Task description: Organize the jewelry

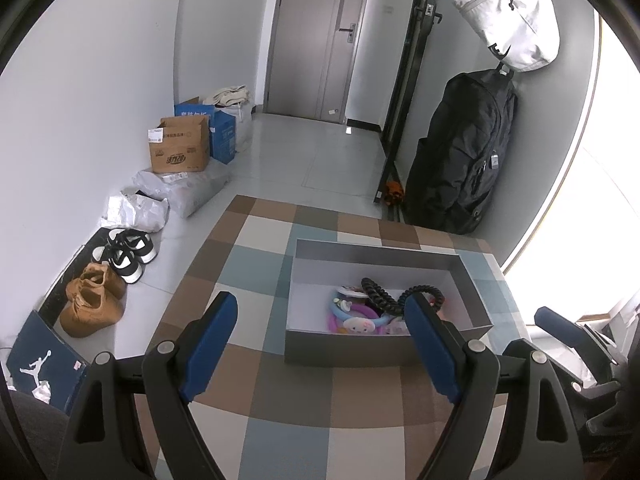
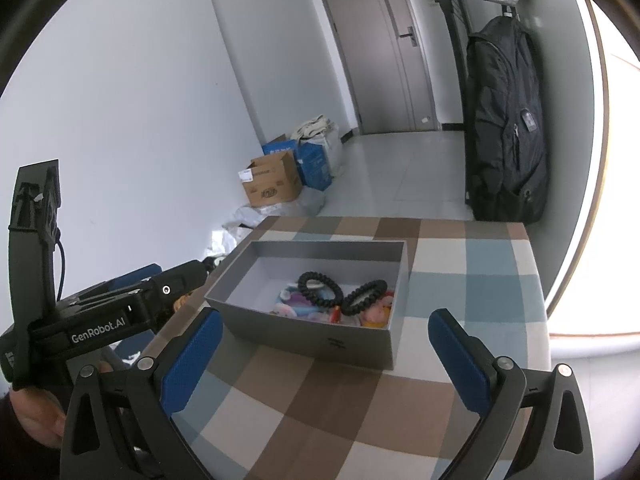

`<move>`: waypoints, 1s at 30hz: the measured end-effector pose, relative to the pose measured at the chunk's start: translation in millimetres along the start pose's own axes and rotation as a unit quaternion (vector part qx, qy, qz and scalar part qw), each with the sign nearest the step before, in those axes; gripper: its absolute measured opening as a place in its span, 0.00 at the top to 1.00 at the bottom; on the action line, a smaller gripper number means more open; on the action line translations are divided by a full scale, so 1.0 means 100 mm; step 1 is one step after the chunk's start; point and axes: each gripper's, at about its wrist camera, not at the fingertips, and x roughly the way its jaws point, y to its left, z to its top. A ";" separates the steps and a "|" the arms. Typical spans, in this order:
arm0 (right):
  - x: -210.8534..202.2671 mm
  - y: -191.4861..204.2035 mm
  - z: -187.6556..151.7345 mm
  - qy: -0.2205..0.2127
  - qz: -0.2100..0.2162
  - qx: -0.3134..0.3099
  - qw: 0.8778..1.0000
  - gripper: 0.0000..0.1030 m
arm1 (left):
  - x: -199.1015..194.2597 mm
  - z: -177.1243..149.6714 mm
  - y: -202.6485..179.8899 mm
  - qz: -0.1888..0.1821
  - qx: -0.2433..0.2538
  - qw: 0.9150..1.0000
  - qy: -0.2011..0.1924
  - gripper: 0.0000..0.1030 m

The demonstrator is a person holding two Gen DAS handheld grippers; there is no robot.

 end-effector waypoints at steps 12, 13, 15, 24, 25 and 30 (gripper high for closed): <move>0.01 0.01 -0.01 0.002 0.000 0.000 1.000 0.00 | 0.00 0.00 0.00 -0.003 0.000 1.000 0.002 0.20; 0.01 0.01 -0.01 0.002 0.000 0.000 1.000 0.00 | 0.00 0.00 -0.01 -0.003 0.000 1.000 0.002 0.20; 0.01 0.01 -0.01 0.002 0.000 0.001 1.000 0.00 | 0.00 0.00 0.00 -0.003 0.000 1.000 0.002 0.20; 0.01 0.01 0.00 0.002 0.000 0.001 1.000 0.00 | 0.00 0.00 -0.01 -0.004 0.001 1.000 0.002 0.20; 0.01 0.01 0.00 0.002 0.000 0.001 1.000 0.00 | 0.00 -0.01 -0.01 -0.004 0.001 1.000 0.002 0.20; 0.02 0.02 -0.01 0.003 0.000 0.001 1.000 0.00 | 0.00 -0.01 -0.01 -0.004 0.002 1.000 0.003 0.20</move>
